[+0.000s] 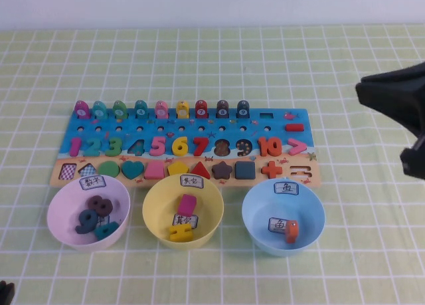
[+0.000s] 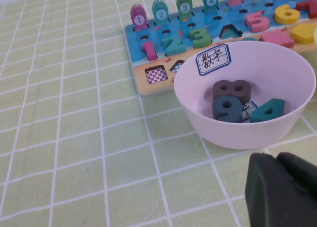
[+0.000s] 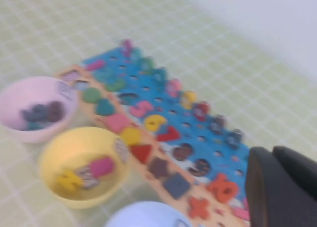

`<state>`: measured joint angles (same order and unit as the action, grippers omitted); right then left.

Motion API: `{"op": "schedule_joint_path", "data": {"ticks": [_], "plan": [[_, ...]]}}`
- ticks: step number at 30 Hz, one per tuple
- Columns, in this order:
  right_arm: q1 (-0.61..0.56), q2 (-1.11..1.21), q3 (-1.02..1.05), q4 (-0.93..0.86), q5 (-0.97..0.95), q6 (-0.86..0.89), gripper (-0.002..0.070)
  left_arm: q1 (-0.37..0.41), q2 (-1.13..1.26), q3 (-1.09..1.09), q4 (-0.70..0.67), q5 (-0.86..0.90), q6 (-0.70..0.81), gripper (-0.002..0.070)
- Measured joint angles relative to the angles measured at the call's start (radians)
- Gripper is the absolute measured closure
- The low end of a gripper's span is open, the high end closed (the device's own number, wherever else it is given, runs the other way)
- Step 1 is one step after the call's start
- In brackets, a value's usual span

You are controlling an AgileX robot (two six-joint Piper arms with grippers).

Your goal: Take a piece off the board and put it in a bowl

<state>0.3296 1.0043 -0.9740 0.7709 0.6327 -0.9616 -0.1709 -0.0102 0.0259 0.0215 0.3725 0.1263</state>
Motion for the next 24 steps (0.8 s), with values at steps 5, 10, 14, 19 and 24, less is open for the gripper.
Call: {"op": "schedule_joint_path", "data": {"ticks": [5,10,14,19,24], "plan": [[0.0,-0.181,0.219,-0.043,-0.18,-0.023,0.0692,0.0,0.0,0.0,0.0,0.0,0.0,0.0679],[0.0,-0.423,0.448,-0.058,-0.396,-0.026,0.0692,0.0,0.0,0.0,0.0,0.0,0.0,0.068],[-0.002,-0.591,0.593,-0.046,-0.556,-0.029,0.0692,0.0,0.0,0.0,0.0,0.0,0.0,0.068],[-0.015,-0.699,0.721,0.023,-0.614,-0.031,0.0692,0.0,0.0,0.0,0.0,0.0,0.0,0.068],[-0.129,-0.791,0.835,0.043,-0.715,-0.056,0.0692,0.0,0.0,0.0,0.0,0.0,0.0,0.068]]}}
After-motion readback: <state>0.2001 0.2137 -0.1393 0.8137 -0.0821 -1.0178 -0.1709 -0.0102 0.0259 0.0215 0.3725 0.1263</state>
